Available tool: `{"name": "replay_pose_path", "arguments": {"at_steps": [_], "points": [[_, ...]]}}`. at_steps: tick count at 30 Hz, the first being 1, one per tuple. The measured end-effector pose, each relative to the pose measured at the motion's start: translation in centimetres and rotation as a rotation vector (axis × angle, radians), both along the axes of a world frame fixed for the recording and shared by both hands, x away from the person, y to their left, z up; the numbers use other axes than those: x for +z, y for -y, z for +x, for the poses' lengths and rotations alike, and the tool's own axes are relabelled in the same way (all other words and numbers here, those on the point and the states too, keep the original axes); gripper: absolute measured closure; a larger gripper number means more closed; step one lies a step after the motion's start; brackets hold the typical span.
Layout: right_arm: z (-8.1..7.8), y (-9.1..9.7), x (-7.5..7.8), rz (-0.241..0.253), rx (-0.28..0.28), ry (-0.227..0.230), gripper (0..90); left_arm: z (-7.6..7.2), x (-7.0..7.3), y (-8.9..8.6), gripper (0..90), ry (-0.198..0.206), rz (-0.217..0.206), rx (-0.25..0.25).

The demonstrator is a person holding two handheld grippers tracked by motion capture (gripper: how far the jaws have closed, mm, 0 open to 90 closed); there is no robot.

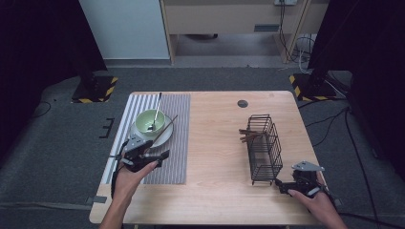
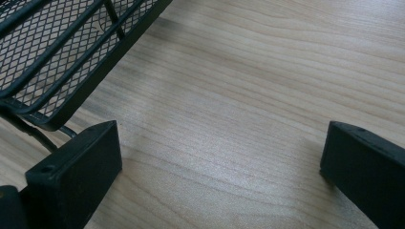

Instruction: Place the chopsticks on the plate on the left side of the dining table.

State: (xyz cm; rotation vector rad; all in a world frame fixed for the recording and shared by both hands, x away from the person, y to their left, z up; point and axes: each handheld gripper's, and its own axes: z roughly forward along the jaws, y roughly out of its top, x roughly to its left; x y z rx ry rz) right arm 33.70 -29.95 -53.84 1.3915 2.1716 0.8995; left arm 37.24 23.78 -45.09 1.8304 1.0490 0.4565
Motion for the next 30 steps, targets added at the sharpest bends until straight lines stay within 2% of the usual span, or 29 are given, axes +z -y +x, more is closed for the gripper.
{"name": "replay_pose_path", "arguments": {"at_steps": [2, 3, 4, 6, 8, 11, 12, 13, 14, 15, 20, 30], "points": [[0.0, 0.0, 0.0, 0.000, 0.001, 0.000, 0.4, 0.7, 0.4, 1.3, 15.1, 0.002, 0.014, -0.012], [0.0, 0.0, 0.0, 0.000, 0.001, 0.000, 0.4, 0.7, 0.4, 1.3, 15.4, 0.002, 0.014, -0.012], [0.0, 0.0, 0.0, 0.000, 0.001, 0.000, 0.4, 1.2, 0.7, 2.3, 15.6, 0.003, 0.023, -0.024], [0.0, 0.0, 0.0, 0.000, 0.001, 0.000, 0.4, 1.4, 0.8, 2.7, 17.1, 0.002, 0.027, -0.035], [0.0, 0.0, 0.0, -0.002, 0.002, 0.001, 0.4, 2.1, 0.7, 4.0, 17.6, -0.009, 0.056, -0.055], [0.0, 0.0, 0.0, -0.002, 0.001, 0.000, 0.4, 2.4, 0.8, 4.8, 17.5, -0.012, 0.061, -0.067], [0.0, 0.0, 0.0, -0.002, 0.001, 0.000, 0.4, 2.6, 1.0, 5.6, 17.5, -0.010, 0.065, -0.081], [0.0, 0.0, 0.0, -0.002, 0.001, 0.000, 0.4, 2.6, 1.0, 5.6, 17.5, -0.010, 0.065, -0.081], [0.0, 0.0, 0.0, -0.002, 0.002, 0.001, 0.4, 2.7, 1.4, 6.5, 17.4, -0.005, 0.066, -0.098], [0.0, 0.0, 0.0, -0.002, 0.002, 0.001, 0.4, 2.7, 1.4, 6.5, 17.2, -0.005, 0.066, -0.098], [0.0, 0.0, 0.0, -0.003, 0.004, 0.002, 0.4, 2.5, 2.3, 9.0, 17.4, 0.013, 0.045, -0.149], [-0.1, 0.0, 0.0, -0.002, 0.005, 0.002, 0.4, 3.2, 3.2, 12.0, 21.2, 0.018, 0.029, -0.182]]}}
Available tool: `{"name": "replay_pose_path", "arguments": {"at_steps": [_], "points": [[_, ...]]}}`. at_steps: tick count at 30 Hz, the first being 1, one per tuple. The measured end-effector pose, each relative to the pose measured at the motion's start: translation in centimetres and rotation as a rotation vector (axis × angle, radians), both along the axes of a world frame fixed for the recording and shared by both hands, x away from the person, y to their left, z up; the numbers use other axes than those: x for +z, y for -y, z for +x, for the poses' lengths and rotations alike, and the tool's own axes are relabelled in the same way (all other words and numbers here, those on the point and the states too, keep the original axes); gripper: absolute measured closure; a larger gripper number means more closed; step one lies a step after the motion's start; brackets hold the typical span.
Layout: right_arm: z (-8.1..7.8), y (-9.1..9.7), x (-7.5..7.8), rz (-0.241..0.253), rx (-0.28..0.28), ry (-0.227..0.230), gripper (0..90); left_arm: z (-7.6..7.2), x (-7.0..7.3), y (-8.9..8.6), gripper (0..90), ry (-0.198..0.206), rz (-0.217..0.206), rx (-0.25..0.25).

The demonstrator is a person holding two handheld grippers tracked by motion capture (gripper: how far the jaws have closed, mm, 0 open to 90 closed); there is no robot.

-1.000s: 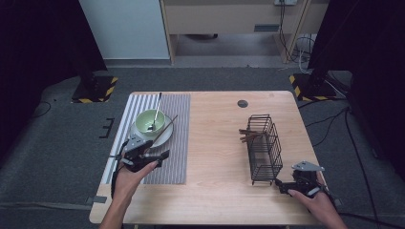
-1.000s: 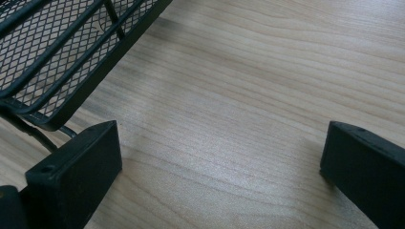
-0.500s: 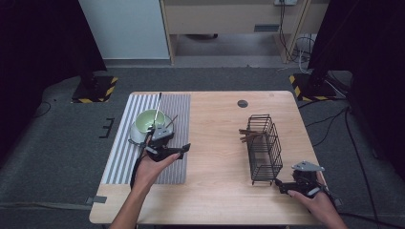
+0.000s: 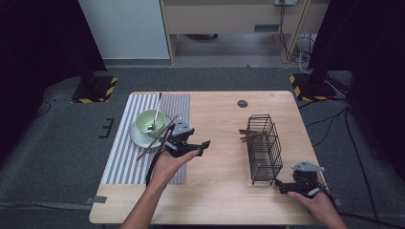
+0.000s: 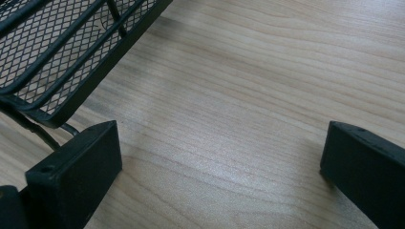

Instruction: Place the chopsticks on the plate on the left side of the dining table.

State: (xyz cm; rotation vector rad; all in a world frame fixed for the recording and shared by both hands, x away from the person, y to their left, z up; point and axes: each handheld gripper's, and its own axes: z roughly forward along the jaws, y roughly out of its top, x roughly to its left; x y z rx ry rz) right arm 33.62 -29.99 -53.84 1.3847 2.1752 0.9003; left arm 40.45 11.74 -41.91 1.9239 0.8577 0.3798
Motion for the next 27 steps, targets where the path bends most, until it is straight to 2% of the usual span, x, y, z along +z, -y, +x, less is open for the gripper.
{"name": "replay_pose_path", "arguments": {"at_steps": [4, 13, 19, 20, 23, 24, 27], "points": [[0.0, 0.0, 0.0, 0.000, 0.000, 0.000, 0.4, -0.2, 0.5, 1.5, 25.5, 0.016, 0.001, -0.033], [-0.1, 0.0, 0.0, 0.000, -0.002, -0.001, 0.4, -0.4, 0.5, 3.0, 34.3, 0.022, -0.011, -0.066], [-0.1, 0.0, 0.0, 0.001, -0.003, -0.002, 0.4, -0.6, 0.7, 3.6, 38.6, 0.023, -0.035, -0.084], [-0.1, 0.0, 0.0, 0.000, -0.002, 0.000, 0.4, -0.6, 0.8, 3.8, 41.8, 0.021, -0.050, -0.094], [-0.1, 0.0, 0.0, 0.000, -0.002, -0.001, 0.4, -0.6, 1.0, 4.1, 44.2, 0.023, -0.048, -0.101], [-0.1, 0.0, 0.0, 0.000, -0.002, -0.001, 0.4, -0.6, 1.1, 4.2, 47.6, 0.027, -0.049, -0.102], [-0.1, 0.0, 0.0, 0.001, -0.003, -0.002, 0.4, -0.5, 1.6, 4.7, 51.4, 0.032, -0.072, -0.117]]}}
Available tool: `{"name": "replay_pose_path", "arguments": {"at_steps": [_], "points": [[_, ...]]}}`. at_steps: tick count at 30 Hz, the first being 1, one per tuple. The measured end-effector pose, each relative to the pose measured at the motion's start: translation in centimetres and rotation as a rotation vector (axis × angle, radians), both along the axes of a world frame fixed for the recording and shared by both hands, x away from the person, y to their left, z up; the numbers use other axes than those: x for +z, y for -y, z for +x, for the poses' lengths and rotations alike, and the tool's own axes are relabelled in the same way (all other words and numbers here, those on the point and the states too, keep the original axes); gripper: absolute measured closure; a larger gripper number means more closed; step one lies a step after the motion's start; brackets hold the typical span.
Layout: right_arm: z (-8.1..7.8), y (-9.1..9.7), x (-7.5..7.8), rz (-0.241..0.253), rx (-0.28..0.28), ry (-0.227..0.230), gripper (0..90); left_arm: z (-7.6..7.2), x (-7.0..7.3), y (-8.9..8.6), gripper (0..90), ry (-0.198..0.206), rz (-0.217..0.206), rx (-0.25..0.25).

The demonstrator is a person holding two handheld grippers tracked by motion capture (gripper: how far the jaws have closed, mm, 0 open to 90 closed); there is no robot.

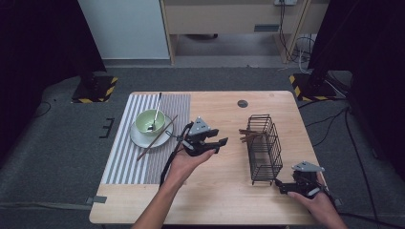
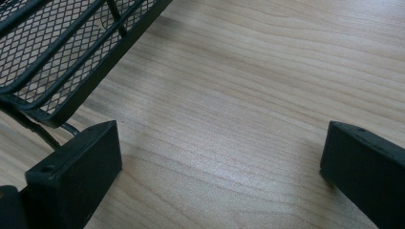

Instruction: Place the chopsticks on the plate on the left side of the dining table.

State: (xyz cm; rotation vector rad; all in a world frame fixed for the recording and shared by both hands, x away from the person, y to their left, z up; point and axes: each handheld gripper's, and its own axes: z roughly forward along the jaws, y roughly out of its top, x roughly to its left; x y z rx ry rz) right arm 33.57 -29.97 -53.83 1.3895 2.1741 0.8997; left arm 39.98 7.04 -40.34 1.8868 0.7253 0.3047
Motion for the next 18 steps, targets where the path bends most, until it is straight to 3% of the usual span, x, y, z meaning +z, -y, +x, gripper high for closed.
{"name": "replay_pose_path", "arguments": {"at_steps": [5, 18], "points": [[0.0, 0.0, 0.0, -0.001, 0.001, 0.001, 0.4, 0.1, 0.8, 0.8, 53.3, 0.006, -0.020, -0.023], [0.0, 0.0, 0.0, -0.001, 0.000, 0.001, 0.4, 0.3, 1.7, 2.1, 55.1, 0.025, -0.022, -0.043]]}}
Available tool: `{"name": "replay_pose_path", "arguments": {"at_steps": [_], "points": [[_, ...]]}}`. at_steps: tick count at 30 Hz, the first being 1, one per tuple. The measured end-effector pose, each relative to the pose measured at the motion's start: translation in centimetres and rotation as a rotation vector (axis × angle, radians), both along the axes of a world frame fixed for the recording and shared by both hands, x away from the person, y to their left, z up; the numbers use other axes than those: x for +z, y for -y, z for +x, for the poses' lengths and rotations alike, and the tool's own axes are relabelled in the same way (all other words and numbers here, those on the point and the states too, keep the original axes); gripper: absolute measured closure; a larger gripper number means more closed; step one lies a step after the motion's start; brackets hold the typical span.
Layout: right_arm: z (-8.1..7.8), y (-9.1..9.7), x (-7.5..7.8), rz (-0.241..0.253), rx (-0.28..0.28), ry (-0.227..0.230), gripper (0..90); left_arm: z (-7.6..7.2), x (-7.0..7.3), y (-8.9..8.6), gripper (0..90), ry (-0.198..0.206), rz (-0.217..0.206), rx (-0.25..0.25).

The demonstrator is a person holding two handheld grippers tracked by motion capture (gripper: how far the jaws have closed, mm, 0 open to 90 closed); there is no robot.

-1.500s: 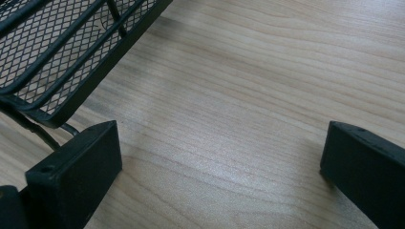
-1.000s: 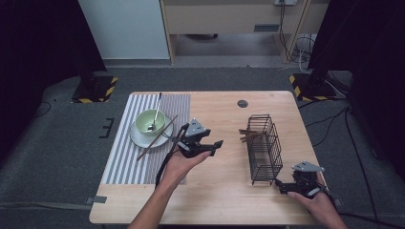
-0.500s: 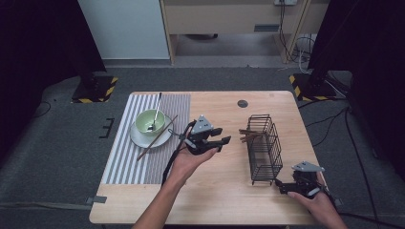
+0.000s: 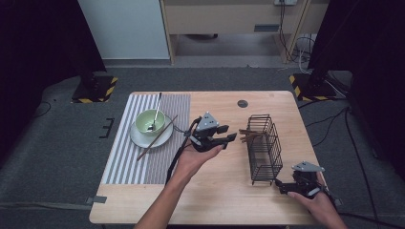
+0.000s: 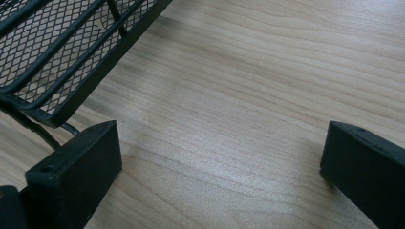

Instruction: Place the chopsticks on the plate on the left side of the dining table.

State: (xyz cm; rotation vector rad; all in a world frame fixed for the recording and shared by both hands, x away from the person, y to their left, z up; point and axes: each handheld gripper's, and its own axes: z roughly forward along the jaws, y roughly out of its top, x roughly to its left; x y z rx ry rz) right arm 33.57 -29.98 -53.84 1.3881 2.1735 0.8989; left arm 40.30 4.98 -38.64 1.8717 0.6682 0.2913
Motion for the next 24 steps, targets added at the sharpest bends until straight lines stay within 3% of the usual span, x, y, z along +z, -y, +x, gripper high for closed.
{"name": "replay_pose_path", "arguments": {"at_steps": [11, 19, 24], "points": [[0.0, 0.0, 0.0, 0.000, 0.000, 0.000, 0.4, 0.1, 0.5, 1.0, 50.3, 0.014, 0.001, -0.007], [0.0, 0.0, 0.0, 0.000, 0.000, 0.000, 0.4, 0.3, 0.6, 1.1, 55.8, 0.022, -0.016, 0.022], [0.0, 0.0, 0.0, 0.000, 0.000, 0.000, 0.4, 0.6, 0.7, 1.3, 57.9, 0.017, -0.001, 0.038]]}}
